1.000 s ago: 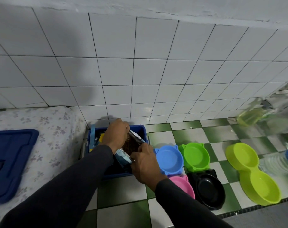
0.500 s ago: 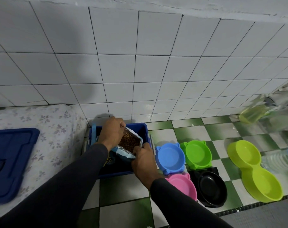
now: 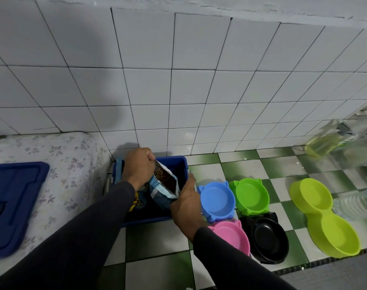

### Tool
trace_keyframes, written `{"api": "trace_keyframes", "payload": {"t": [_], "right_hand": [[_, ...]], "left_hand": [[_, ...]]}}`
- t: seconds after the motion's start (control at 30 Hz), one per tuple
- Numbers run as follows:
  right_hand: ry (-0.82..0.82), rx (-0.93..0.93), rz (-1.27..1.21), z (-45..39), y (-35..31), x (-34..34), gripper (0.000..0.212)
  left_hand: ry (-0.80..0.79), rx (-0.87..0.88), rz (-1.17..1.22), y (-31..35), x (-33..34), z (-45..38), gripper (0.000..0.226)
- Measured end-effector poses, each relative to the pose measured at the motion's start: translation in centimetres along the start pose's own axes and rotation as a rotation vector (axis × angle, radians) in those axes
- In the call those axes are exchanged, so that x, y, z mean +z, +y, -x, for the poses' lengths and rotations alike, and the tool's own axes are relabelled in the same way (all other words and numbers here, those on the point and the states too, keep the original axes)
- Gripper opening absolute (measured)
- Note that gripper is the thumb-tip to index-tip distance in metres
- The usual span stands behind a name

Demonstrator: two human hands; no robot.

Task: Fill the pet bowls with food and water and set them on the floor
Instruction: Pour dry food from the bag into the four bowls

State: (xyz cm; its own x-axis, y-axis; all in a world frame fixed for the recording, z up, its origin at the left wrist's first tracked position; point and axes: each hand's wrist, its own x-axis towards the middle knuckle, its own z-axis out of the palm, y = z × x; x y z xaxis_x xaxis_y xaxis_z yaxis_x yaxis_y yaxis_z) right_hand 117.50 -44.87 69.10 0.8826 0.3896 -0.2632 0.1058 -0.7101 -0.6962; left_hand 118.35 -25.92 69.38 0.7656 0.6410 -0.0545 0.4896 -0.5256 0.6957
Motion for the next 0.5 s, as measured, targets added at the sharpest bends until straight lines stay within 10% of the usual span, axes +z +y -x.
{"api": "trace_keyframes", "payload": {"t": [0.13, 0.5], "right_hand": [[-0.059, 0.031, 0.1, -0.4, -0.1, -0.2, 0.026], [-0.096, 0.065, 0.078, -1.5, -1.2, -1.7, 0.015]], "left_hand": [[0.02, -0.023, 0.012, 0.2, 0.0, 0.1, 0.016], [0.038, -0.095, 0.081, 0.9, -0.3, 0.3, 0.023]]}}
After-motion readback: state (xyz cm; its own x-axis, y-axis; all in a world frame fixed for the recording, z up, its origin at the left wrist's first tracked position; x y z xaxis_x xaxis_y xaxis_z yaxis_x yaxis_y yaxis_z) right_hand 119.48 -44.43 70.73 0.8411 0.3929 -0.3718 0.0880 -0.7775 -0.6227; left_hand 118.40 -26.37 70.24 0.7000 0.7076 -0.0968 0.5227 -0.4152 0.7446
